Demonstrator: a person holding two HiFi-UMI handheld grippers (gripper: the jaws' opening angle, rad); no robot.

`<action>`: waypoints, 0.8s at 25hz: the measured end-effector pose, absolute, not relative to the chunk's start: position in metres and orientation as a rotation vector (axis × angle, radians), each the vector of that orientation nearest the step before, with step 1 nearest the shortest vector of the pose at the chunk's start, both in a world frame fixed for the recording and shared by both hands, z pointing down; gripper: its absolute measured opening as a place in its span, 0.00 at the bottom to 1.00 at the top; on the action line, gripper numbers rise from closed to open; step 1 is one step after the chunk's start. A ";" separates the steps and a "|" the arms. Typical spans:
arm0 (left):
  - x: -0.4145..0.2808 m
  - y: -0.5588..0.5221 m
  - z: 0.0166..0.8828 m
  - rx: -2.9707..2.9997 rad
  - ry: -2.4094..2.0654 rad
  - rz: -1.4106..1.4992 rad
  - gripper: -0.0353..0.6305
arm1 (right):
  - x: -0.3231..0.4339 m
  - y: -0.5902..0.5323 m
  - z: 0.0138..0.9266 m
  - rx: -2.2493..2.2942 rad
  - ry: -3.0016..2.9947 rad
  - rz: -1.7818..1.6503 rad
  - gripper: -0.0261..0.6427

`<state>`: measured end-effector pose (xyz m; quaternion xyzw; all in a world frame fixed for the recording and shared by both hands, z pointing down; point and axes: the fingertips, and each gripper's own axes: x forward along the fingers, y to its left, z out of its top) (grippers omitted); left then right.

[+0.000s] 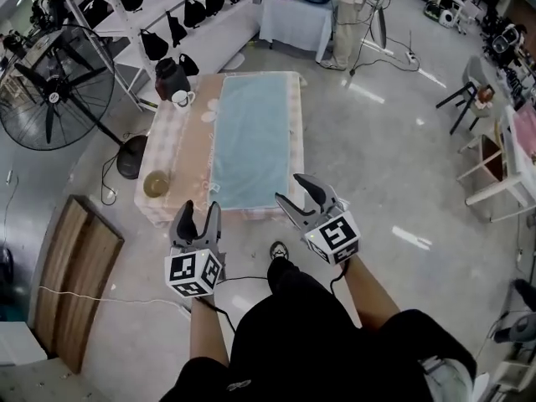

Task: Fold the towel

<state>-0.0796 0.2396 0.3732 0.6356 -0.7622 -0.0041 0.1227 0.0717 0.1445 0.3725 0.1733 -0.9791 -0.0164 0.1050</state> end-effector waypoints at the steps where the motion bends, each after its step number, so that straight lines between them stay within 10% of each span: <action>1: -0.089 0.225 0.374 1.856 -2.219 -0.008 0.40 | 0.063 0.131 0.376 0.506 -2.881 -0.038 0.35; 20: -0.178 0.099 0.527 1.647 -1.915 0.286 0.39 | 0.020 -0.001 0.534 0.473 -2.568 0.316 0.35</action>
